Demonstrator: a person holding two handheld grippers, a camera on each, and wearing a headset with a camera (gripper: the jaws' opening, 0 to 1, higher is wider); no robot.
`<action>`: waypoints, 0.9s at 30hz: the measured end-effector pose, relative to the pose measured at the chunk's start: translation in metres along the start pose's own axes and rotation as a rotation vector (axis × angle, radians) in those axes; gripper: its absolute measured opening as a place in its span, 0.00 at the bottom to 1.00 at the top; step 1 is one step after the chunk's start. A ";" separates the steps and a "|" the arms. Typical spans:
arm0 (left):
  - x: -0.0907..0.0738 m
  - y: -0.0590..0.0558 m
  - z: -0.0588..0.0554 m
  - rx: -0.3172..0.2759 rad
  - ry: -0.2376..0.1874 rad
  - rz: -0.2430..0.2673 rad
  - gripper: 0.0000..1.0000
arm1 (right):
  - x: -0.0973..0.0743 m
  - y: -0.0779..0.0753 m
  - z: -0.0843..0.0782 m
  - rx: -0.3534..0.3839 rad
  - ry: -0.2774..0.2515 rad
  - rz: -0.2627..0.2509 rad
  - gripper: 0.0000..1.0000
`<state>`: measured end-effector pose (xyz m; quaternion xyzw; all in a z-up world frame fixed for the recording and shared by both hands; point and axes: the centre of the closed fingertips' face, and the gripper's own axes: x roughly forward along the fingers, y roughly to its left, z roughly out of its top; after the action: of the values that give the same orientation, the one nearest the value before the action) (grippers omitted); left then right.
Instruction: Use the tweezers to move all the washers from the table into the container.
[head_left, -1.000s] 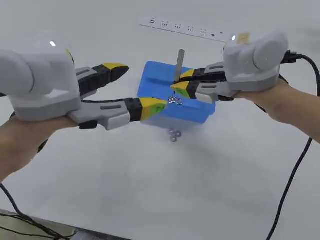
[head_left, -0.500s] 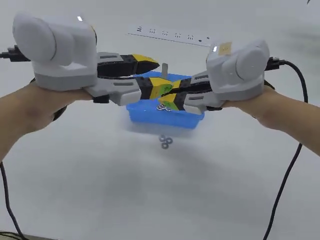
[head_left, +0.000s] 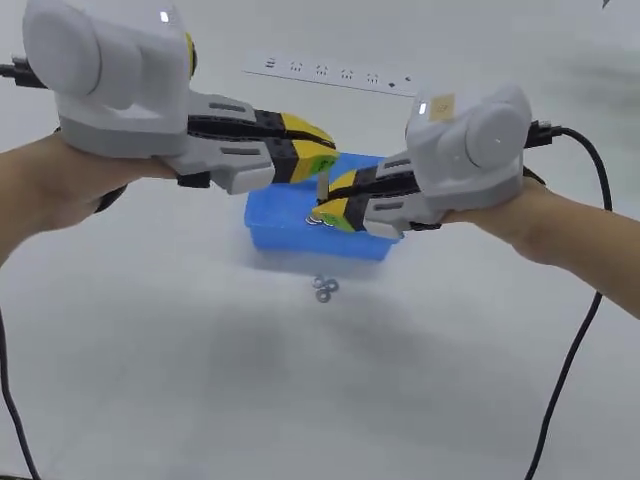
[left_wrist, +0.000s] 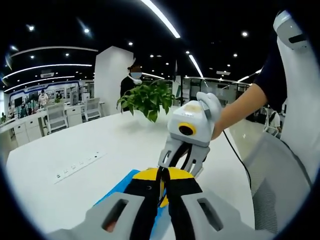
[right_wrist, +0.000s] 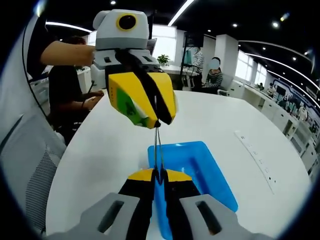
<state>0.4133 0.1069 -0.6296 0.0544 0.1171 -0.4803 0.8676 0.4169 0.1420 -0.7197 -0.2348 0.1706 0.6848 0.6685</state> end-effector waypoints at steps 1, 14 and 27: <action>0.000 -0.003 0.000 0.010 0.007 -0.008 0.08 | 0.000 0.001 0.000 -0.002 0.000 0.002 0.08; 0.003 -0.008 0.003 0.153 0.042 0.001 0.04 | 0.001 -0.002 0.000 0.002 0.009 -0.026 0.12; -0.003 0.000 0.002 0.179 0.054 0.013 0.04 | -0.007 0.003 -0.005 0.097 -0.004 -0.111 0.22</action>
<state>0.4118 0.1089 -0.6274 0.1453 0.0967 -0.4816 0.8588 0.4141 0.1335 -0.7202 -0.2097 0.1891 0.6381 0.7163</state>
